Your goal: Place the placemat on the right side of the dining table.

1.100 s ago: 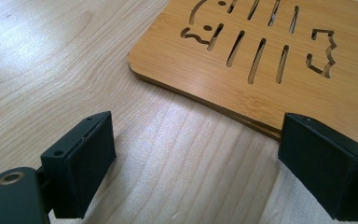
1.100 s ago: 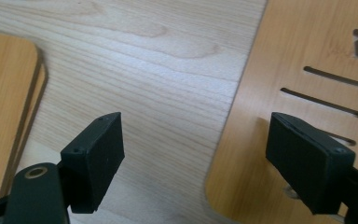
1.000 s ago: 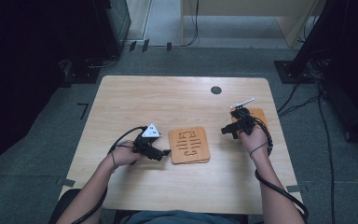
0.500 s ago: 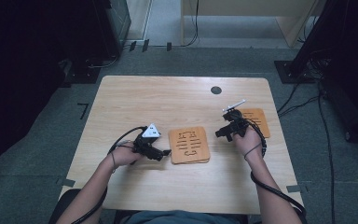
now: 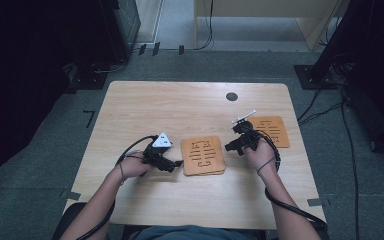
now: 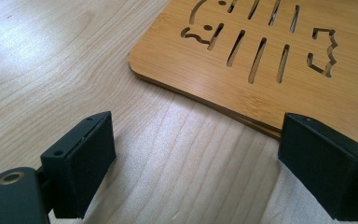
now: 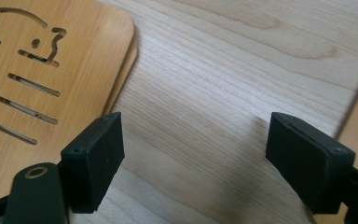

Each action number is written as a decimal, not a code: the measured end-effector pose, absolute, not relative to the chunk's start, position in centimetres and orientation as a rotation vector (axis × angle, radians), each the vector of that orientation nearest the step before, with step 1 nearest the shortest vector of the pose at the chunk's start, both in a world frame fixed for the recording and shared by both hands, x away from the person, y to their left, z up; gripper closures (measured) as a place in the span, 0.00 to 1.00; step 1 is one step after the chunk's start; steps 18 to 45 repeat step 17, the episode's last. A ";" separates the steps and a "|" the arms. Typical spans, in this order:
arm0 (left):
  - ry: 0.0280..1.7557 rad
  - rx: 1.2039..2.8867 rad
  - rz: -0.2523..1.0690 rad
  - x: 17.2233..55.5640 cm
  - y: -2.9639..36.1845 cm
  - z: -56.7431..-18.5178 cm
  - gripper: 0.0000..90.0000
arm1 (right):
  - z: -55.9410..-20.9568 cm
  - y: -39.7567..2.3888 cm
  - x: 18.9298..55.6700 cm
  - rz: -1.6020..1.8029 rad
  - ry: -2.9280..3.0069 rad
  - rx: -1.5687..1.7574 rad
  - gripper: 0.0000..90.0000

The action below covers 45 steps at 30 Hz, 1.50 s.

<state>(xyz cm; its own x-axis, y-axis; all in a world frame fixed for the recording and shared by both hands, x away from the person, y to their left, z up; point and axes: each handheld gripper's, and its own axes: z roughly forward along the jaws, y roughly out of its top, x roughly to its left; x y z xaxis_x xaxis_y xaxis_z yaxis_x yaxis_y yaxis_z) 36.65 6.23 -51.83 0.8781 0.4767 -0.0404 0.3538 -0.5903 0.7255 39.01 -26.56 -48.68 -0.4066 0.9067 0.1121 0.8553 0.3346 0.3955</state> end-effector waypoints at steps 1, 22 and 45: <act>0.594 2.261 0.204 36.6 6.2 -51.8 0.11 | -48.7 -26.4 39.0 0.601 2.462 1.634 0.21; 0.595 2.260 0.202 36.7 6.2 -51.8 0.11 | -49.6 -24.8 38.7 0.589 2.525 1.500 0.05; 0.595 2.260 0.202 36.7 6.2 -51.8 0.11 | -49.6 -24.8 38.7 0.589 2.525 1.500 0.05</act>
